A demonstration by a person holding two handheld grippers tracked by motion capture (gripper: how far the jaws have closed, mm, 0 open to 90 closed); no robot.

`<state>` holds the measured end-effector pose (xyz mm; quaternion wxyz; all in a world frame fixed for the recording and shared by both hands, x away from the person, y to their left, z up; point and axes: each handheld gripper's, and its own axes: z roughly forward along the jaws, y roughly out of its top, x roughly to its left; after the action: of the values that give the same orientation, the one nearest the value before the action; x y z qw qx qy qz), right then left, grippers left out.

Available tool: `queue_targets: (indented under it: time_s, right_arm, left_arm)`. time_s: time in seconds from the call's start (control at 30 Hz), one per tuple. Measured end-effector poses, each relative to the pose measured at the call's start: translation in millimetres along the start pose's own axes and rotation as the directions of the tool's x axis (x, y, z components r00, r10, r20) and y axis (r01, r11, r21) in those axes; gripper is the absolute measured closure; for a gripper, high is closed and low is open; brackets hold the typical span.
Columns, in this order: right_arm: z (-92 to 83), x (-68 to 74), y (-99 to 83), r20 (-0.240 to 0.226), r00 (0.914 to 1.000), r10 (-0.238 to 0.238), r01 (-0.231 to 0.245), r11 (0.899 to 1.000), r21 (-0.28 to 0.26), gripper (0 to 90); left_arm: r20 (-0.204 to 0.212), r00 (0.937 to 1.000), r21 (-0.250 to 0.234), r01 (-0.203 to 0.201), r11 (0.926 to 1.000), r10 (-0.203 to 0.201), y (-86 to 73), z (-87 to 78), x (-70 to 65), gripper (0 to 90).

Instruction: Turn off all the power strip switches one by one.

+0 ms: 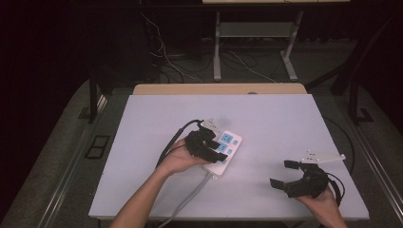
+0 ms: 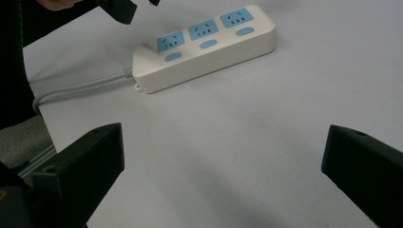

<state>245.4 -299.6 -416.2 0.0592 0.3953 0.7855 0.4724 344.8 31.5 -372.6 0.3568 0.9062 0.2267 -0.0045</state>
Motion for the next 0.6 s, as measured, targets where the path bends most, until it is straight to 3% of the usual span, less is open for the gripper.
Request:
queue_targets:
  time_s: [0.17,0.47,0.6]
  right_arm:
    - [-0.1,-0.5,-0.3,0.001,1.0,0.002,-0.002,1.0,0.001,0.3]
    - [0.0,0.5,-0.7,0.0,1.0,-0.001,0.001,1.0,0.007,0.3]
    - [-0.4,0.5,-0.8,0.001,1.0,-0.003,0.003,1.0,0.008,0.3]
  left_arm:
    - [0.007,0.9999,0.016,-0.007,0.9999,0.007,0.7,7.3,-0.2,59.0]
    - [0.011,0.9999,0.024,0.0,0.9997,0.0,-1.3,15.7,1.5,73.9]
    - [0.035,0.9994,0.03,0.0,0.9996,-0.001,-2.8,19.0,3.5,83.7]
